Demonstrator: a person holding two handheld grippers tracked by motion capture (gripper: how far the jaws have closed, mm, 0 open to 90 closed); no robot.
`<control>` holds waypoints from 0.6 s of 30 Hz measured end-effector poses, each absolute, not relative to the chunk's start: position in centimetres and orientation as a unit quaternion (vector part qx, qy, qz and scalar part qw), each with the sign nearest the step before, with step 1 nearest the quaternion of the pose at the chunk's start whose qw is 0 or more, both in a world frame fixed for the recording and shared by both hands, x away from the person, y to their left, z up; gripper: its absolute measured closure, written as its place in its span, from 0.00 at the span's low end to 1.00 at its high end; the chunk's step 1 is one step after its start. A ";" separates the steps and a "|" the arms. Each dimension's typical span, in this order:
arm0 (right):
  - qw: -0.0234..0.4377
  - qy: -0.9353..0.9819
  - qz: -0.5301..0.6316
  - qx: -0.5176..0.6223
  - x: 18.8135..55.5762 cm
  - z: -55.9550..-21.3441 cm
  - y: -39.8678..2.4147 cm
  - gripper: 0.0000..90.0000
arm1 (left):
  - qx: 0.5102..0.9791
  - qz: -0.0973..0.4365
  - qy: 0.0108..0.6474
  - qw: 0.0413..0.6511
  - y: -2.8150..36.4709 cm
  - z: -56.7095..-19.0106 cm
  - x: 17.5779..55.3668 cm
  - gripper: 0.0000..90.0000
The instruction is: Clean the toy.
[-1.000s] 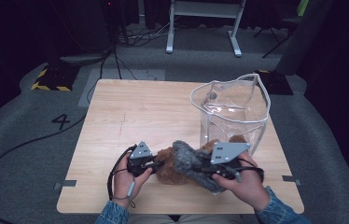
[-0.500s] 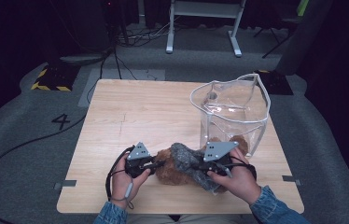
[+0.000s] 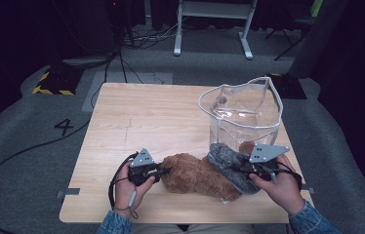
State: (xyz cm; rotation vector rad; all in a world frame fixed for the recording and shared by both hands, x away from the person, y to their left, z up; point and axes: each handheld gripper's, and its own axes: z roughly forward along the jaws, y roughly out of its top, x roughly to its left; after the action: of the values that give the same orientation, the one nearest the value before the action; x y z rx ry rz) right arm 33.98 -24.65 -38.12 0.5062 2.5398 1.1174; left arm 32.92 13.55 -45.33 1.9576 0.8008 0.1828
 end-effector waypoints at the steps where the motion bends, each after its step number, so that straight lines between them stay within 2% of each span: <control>1: 0.159 0.888 0.391 0.184 34.1 -38.2 -25.0 0.84 | 0.805 0.074 0.330 0.487 13.5 -45.3 32.9 0.87; 12: 0.192 0.882 0.348 0.254 35.9 -39.2 -30.8 0.84 | 0.804 0.075 0.330 0.489 13.5 -45.5 32.9 0.88; 18: 0.203 0.870 0.366 0.259 34.4 -37.5 -32.4 0.84 | 0.805 0.075 0.334 0.485 13.5 -45.6 33.1 0.88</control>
State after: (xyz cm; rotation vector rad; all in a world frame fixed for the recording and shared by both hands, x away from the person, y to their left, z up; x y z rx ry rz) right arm 34.36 -32.37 -37.46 0.7230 2.4292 1.0224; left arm 33.08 13.52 -45.55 1.9583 0.8121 0.1816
